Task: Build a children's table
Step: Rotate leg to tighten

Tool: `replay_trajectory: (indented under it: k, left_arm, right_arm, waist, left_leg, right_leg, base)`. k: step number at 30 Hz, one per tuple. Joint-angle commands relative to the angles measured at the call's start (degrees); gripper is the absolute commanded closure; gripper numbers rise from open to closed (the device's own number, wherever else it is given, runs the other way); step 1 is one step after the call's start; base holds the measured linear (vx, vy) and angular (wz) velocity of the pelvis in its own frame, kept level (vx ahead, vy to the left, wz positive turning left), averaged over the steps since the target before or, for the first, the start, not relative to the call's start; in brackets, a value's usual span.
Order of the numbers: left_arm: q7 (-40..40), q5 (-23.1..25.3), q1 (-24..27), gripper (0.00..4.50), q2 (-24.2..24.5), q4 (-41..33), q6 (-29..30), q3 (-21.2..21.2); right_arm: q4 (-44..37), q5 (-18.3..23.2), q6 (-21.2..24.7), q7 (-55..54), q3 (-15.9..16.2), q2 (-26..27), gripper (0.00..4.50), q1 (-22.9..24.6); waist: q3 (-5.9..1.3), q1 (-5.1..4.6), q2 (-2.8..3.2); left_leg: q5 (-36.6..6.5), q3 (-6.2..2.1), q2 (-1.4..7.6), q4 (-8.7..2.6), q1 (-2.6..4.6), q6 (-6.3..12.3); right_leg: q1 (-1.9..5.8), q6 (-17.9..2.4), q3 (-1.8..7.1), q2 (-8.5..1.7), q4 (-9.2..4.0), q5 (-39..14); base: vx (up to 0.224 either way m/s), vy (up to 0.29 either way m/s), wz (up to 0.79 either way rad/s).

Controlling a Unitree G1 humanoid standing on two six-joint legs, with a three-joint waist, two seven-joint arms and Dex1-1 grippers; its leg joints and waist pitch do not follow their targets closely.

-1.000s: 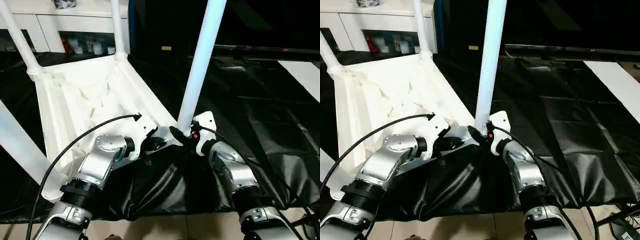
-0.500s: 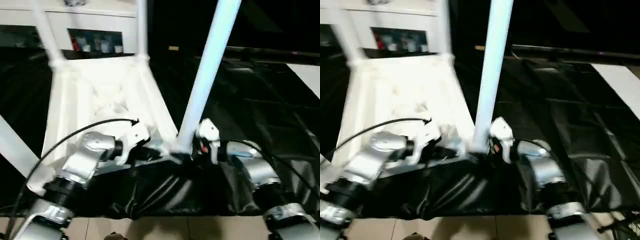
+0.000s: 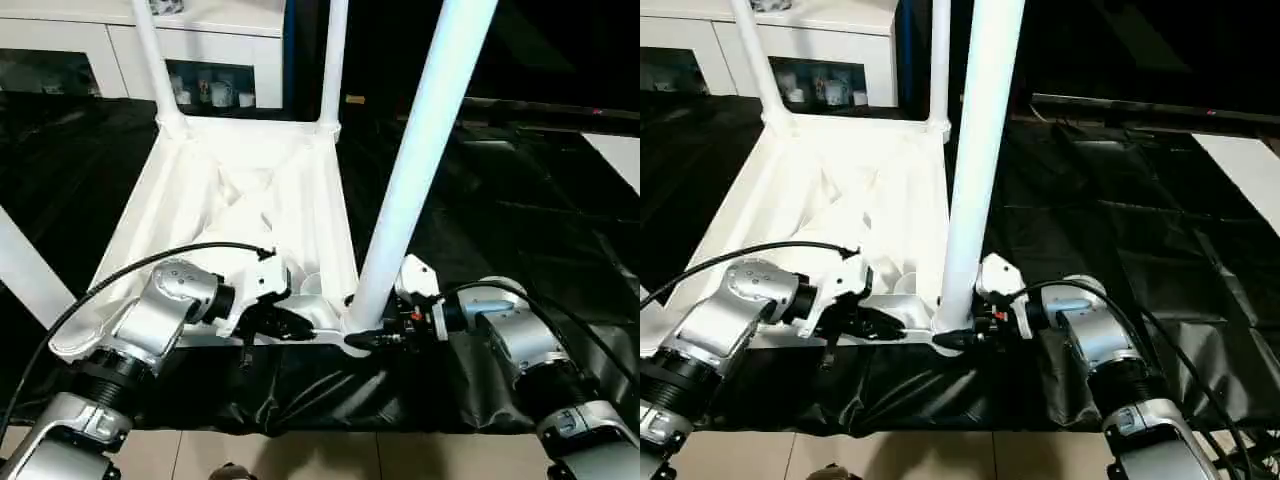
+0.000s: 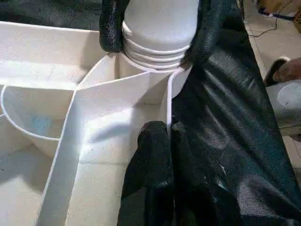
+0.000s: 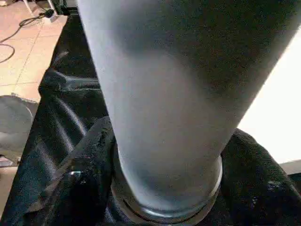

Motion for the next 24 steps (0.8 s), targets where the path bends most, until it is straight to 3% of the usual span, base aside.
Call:
replay_trajectory:
  k: [1, 6, 7, 8, 9, 12, 14, 15, 18, 20, 24]
  left_arm:
    - [2.8, -1.0, -0.7, 4.5, -3.0, -0.2, 0.0, -0.6]
    - [9.0, -1.5, -0.3, 4.5, -5.2, -0.6, 2.1, 2.3]
    - [11.6, -1.0, -0.1, 4.5, -5.9, -1.0, 3.1, 2.9]
    - [14.7, -0.1, 0.1, 4.5, -6.9, -1.6, 4.2, 3.3]
    - [18.6, 1.2, 0.8, 4.5, -8.6, -3.1, 6.2, 3.4]
    - [20.3, 1.6, 1.5, 4.5, -9.9, -4.8, 7.8, 3.2]
    - [22.9, 2.5, 2.2, 4.5, -12.4, -6.4, 9.7, 2.2]
    - [24.1, 3.0, 2.3, 4.5, -13.6, -6.5, 10.2, 1.8]
    - [25.7, 3.3, 2.7, 4.5, -15.2, -6.9, 10.9, 0.6]
    - [26.3, 3.4, 2.6, 4.5, -15.7, -6.8, 11.0, 0.4]
    - [26.6, 4.3, 2.1, 4.5, -14.7, -5.9, 10.2, 0.4]
  right_arm:
    - [-1.4, 1.0, 0.9, 2.0, 2.8, 2.5, 1.77, 1.4]
    - [-1.3, 0.0, 3.1, -9.5, 0.2, 6.1, 1.81, 2.8]
    - [-0.3, -1.0, 3.9, -15.1, -0.8, 7.7, 1.81, 2.8]
    - [0.3, -1.9, 4.7, -20.8, -1.7, 9.5, 1.81, 2.9]
    - [0.7, -2.3, 6.3, -28.0, -3.4, 12.5, 1.82, 3.0]
    - [0.7, -2.7, 6.8, -31.8, -4.2, 14.0, 1.83, 3.1]
    - [1.5, -2.6, 8.7, -38.7, -6.3, 17.1, 1.83, 2.4]
    - [1.9, -2.5, 9.3, -41.4, -7.0, 18.6, 1.83, 2.1]
    - [0.8, -3.9, 8.3, -42.8, -5.8, 19.6, 1.83, 2.5]
    - [-0.3, -4.6, 7.8, -42.6, -5.1, 19.5, 1.27, 2.9]
    - [-2.4, -3.9, 9.3, -41.6, -5.8, 17.5, 0.92, 2.8]
  waist:
    - [-3.36, -0.2, 0.11]
    - [-2.99, -0.4, 0.18]
    - [-2.97, -0.61, 0.35]
    - [-2.98, -0.87, 0.15]
    - [-2.82, -1.6, 0.65]
    - [-2.88, -2.44, 0.39]
    - [-2.88, -2.55, 0.39]
    - [-2.92, -2.86, 0.28]
    - [-2.98, -2.9, 0.44]
    - [-2.97, -2.93, 0.29]
    - [-3.02, -2.8, 0.28]
  left_leg:
    - [-13.3, -0.69, 1.84, -3.75, 0.5, 1.52]
    - [-16.1, -0.97, 1.82, -4.15, 0.55, 0.37]
    - [-17.6, -1.19, 1.75, -4.25, 0.71, -0.49]
    - [-17.6, -1.21, 1.7, -4.34, 0.58, -0.96]
    - [-19.2, -1.59, 1.52, -4.52, 0.57, -1.92]
    - [-20.1, -1.91, 1.42, -4.49, 0.29, -1.75]
    - [-20.0, -1.83, 1.45, -4.39, 0.5, -1.39]
    - [-19.5, -1.77, 1.53, -4.38, 0.56, -1.19]
    - [-19.3, -1.73, 1.48, -4.41, 0.48, -0.96]
    - [-19.6, -1.62, 1.45, -4.36, 0.43, -0.75]
    - [-17.7, -1.6, 1.51, -4.45, 0.17, -0.23]
  right_leg:
    - [2.43, -12.5, 2.39, -3.47, -3.93, -12.5]
    - [2.12, -10.8, 2.4, -3.76, -4.59, -18.7]
    - [2.01, -9.9, 2.35, -3.84, -4.85, -21.8]
    - [2.06, -9.4, 2.36, -3.76, -4.89, -22.4]
    - [2.05, -7.9, 2.16, -3.89, -5.35, -26.6]
    - [2.01, -5.3, 1.94, -4.06, -6.09, -31.4]
    - [1.65, -5.5, 2.07, -4.01, -6.17, -30.7]
    - [1.52, -6.5, 2.14, -3.81, -5.99, -27.9]
    - [1.59, -7.1, 1.99, -3.62, -5.79, -25.3]
    - [1.6, -7.3, 2.0, -3.53, -5.75, -24.1]
    - [1.95, -7.9, 2.07, -3.5, -5.31, -20.6]
  base:
    - [0.0, 0.0, 0.0]
    - [0.0, 0.0, 0.0]
    - [0.0, 0.0, 0.0]
    - [0.0, 0.0, 0.0]
    - [0.0, 0.0, 0.0]
    - [0.0, 0.0, 0.0]
    - [0.0, 0.0, 0.0]
    - [0.0, 0.0, 0.0]
    - [0.0, 0.0, 0.0]
    - [0.0, 0.0, 0.0]
    - [0.0, 0.0, 0.0]
